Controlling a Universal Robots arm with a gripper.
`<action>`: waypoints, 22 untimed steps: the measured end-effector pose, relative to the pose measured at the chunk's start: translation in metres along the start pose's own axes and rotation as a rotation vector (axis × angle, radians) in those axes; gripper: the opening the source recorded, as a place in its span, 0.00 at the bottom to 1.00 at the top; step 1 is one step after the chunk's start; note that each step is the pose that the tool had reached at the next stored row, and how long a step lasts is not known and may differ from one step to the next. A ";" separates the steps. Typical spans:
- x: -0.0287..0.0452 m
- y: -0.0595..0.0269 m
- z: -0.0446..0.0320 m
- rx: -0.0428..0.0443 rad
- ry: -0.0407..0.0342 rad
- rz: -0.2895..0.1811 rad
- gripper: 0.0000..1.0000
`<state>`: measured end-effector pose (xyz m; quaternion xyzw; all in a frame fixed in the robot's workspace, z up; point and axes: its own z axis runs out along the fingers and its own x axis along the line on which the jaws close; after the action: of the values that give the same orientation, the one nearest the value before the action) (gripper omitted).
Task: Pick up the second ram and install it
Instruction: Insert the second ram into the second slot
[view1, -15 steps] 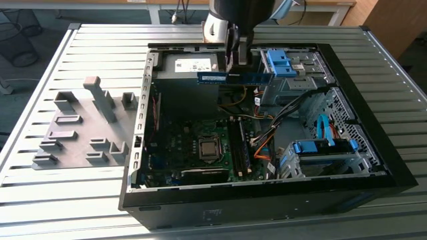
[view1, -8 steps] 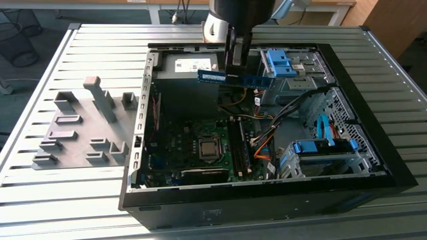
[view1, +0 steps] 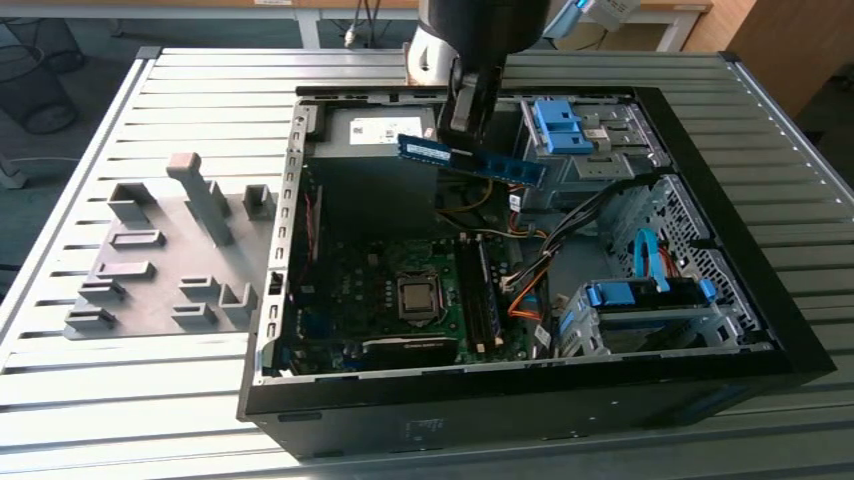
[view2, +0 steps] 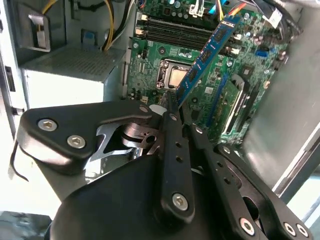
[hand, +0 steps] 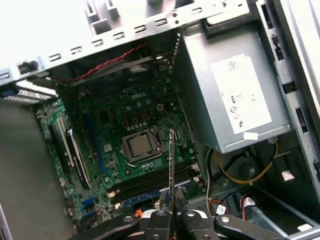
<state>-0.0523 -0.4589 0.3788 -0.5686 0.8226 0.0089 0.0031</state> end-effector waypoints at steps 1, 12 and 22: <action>0.0000 0.0000 0.0002 0.0001 -0.0002 0.010 0.14; -0.0007 0.0003 0.0019 0.0021 -0.0014 0.136 0.14; -0.0012 0.0004 0.0034 0.0044 -0.0031 0.291 0.14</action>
<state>-0.0523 -0.4575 0.3754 -0.4434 0.8963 0.0083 0.0043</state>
